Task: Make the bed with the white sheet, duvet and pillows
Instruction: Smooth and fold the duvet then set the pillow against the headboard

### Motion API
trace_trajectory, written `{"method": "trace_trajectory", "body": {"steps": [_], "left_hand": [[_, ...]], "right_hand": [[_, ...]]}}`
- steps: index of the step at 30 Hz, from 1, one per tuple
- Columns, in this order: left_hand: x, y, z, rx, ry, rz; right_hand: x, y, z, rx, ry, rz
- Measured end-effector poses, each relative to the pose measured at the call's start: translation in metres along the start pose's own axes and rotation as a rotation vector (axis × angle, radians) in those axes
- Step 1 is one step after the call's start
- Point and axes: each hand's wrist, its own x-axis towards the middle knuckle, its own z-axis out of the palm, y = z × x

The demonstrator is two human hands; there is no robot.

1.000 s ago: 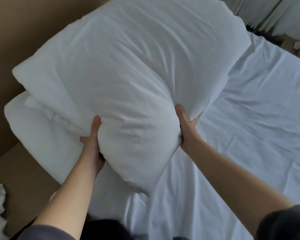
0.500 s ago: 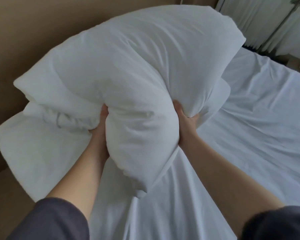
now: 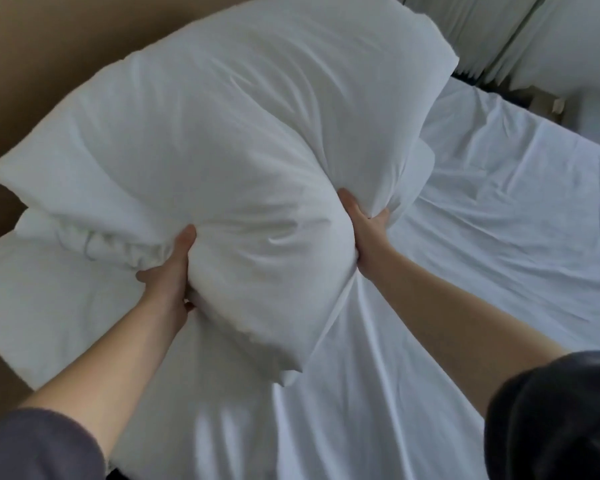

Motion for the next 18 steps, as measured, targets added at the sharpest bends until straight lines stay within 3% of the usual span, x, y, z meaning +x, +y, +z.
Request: {"method": "trace_trajectory", "body": {"steps": [5, 8, 11, 14, 18], "left_hand": [[-0.009, 0.006, -0.015, 0.029, -0.023, -0.095], [-0.024, 0.028, -0.033, 0.073, -0.1, -0.258], [-0.048, 0.053, -0.048, 0.057, -0.166, -0.377], [-0.066, 0.079, -0.052, 0.019, -0.134, -0.403], [-0.065, 0.098, -0.05, -0.045, -0.076, -0.371]], "right_hand": [[-0.02, -0.02, -0.005, -0.137, 0.037, 0.165], [-0.041, -0.057, -0.007, -0.257, 0.078, 0.252], [-0.06, -0.101, -0.005, -0.378, 0.172, 0.117], [-0.052, -0.151, 0.008, -0.699, 0.272, -0.062], [-0.007, -0.221, 0.035, -1.06, 0.173, -0.156]]}}
